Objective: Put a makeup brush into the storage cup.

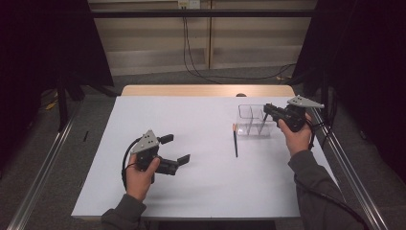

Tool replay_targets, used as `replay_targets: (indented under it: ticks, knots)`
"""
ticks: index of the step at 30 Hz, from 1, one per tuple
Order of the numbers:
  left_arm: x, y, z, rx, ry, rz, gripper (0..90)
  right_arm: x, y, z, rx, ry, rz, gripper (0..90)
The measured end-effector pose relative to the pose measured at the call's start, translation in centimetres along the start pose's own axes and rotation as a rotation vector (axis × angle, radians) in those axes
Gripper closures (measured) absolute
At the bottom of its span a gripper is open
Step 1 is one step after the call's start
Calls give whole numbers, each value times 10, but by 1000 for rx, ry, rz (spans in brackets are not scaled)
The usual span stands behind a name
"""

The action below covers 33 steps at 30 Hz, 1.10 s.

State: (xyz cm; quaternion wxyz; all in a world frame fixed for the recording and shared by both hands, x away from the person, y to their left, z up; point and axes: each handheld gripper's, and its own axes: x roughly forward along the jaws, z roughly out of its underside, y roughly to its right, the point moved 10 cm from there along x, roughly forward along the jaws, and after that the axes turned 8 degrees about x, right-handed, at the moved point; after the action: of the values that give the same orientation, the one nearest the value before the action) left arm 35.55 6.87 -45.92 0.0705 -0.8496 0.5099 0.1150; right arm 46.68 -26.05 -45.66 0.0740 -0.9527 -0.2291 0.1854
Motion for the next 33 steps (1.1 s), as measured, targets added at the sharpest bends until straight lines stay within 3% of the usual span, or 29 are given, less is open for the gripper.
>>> replay_targets:
  ticks: [19, 23, 33]
  knots:
    - [1, 1, 1, -11, -2, -3, 17, -1, 2, 2, 7, -11, 2, 800]
    - [1, 1, 1, -10, -4, -2, 17, -3, 3, 2, 11, -13, 8, 743]
    - [1, 1, 1, -11, -4, -2, 17, -6, 3, -1, 7, -1, 31, 497]
